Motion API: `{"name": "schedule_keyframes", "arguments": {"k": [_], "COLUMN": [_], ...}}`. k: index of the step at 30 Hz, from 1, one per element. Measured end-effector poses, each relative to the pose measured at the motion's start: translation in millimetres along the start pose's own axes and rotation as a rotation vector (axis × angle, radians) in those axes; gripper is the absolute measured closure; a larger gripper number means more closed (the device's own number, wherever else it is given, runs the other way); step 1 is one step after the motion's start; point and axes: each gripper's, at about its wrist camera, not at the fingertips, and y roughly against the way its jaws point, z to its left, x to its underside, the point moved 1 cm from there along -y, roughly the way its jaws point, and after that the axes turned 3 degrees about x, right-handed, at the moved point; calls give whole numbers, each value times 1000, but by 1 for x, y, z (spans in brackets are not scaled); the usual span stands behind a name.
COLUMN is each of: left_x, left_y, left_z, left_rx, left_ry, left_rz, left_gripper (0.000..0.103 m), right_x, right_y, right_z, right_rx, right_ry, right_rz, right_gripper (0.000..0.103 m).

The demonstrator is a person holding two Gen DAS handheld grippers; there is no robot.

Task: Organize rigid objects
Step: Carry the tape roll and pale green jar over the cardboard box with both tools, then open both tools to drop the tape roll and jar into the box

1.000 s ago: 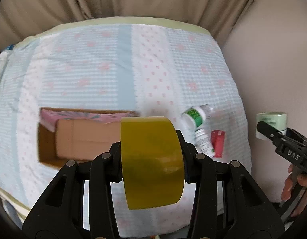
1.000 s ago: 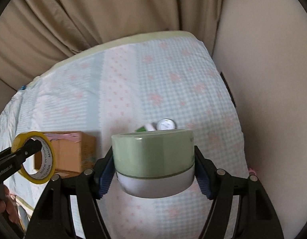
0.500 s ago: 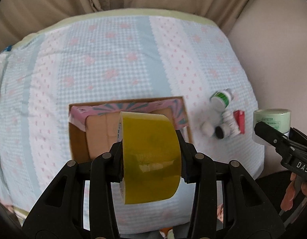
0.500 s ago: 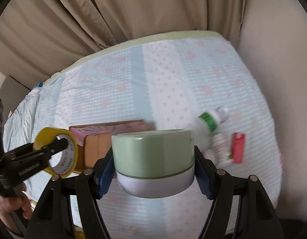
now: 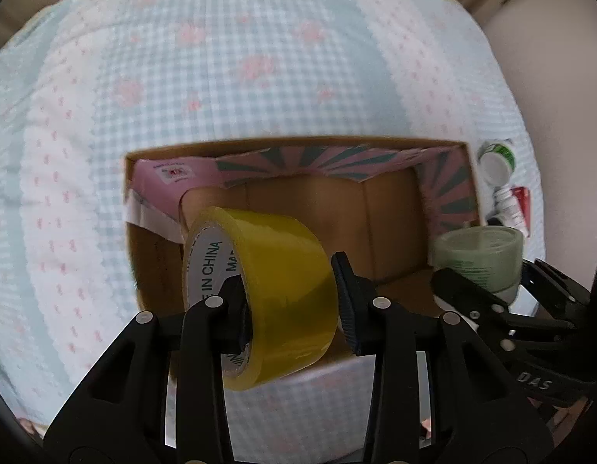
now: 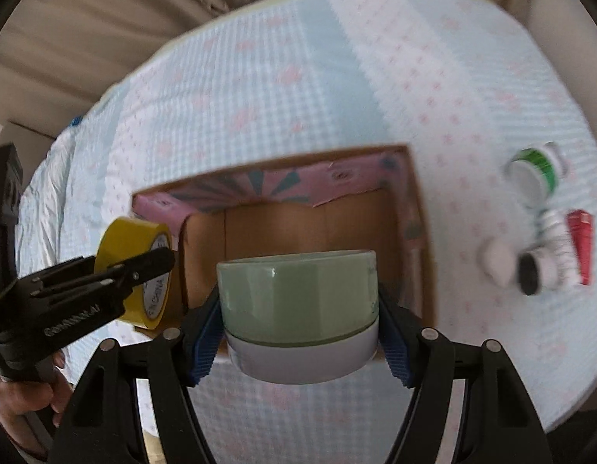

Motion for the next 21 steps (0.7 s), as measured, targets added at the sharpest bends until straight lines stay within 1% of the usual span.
{"name": "schedule_keyframes", "arguments": {"k": [4, 7, 10, 11, 12, 13, 14, 15, 16, 17, 21], "left_x": [0, -2, -3, -4, -5, -5, -5, -5, -4, -3, 6], "left_y": [-17, -25, -24, -23, -20, -19, -17, -17, -18, -21, -32], "left_z": [7, 7, 6, 6, 6, 6, 8, 10, 12, 13, 10], "left_rx": [7, -5, -25, -31, -32, -51, -87, -70, -60, -70, -112], "left_ry": [8, -13, -28, -35, -45, -54, -60, -66, -67, -68, -104], "left_rz": [32, 48, 34, 29, 20, 14, 0, -10, -7, -7, 2], "left_gripper": [71, 71, 68, 61, 30, 16, 1, 0, 0, 0, 0], "right_x": [-1, -2, -5, -7, -10, -11, -14, -16, -18, -20, -20], "right_y": [-34, -46, -52, -54, -56, -56, -55, -53, -50, -47, -44], "right_z": [-1, -5, -6, -7, -9, -11, -14, -16, -20, -25, -34], "right_rx": [-7, -14, -30, -37, -38, -40, -48, -42, -38, -50, -47], "right_ry": [15, 20, 45, 49, 45, 34, 17, 8, 2, -4, -23], "right_rz": [38, 56, 60, 64, 65, 68, 51, 29, 7, -8, -24], "right_gripper": [36, 36, 35, 35, 35, 31, 18, 15, 4, 0, 0]}}
